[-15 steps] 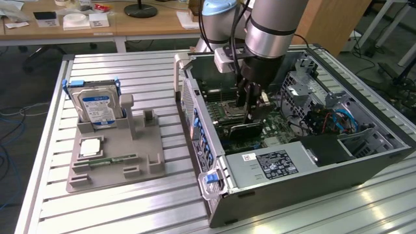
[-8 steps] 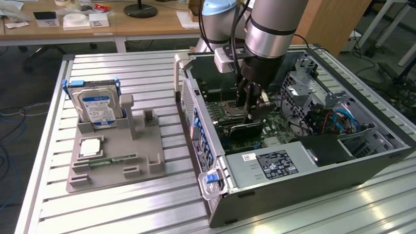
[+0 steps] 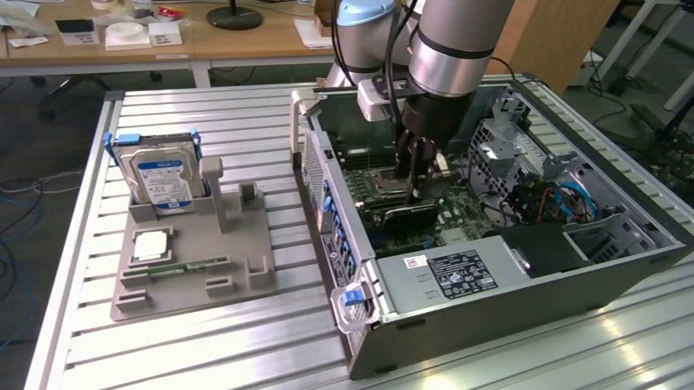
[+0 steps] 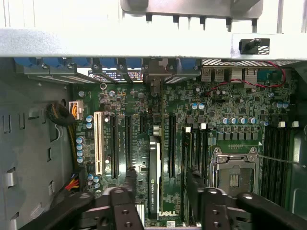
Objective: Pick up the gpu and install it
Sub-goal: 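Press down on the gpu until it lock into place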
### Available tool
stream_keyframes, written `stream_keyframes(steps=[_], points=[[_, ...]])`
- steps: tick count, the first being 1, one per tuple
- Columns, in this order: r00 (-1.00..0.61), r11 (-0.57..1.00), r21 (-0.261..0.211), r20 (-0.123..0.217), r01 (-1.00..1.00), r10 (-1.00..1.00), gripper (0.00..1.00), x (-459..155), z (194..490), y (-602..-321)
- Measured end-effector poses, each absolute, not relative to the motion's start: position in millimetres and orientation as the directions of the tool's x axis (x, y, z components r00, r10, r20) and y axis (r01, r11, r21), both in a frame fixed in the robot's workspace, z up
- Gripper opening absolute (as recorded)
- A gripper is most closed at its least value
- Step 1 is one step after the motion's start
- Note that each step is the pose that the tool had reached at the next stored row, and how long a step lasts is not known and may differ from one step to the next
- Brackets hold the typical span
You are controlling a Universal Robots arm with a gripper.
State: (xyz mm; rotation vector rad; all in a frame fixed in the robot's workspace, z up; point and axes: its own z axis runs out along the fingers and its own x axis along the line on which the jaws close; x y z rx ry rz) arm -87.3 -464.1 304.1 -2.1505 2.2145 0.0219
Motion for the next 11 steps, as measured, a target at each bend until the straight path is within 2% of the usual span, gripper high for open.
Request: stream_keyframes(steps=[2,3,5,7,11], points=[[-0.029,0.03,-0.028,-0.049,-0.999,-0.998,0.44,-87.3,304.2,-464.1],[-0.029,0.03,-0.028,-0.049,-0.999,-0.998,0.44,-87.3,304.2,-464.1],[-0.029,0.03,-0.028,-0.049,-0.999,-0.998,0.32,-87.3,304.2,-464.1],[-0.029,0.03,-0.028,-0.049,-0.999,-0.998,0.32,-87.3,304.2,-464.1],[-0.029,0.03,-0.028,-0.049,-0.999,-0.998,0.11,-87.3,304.2,-464.1]])
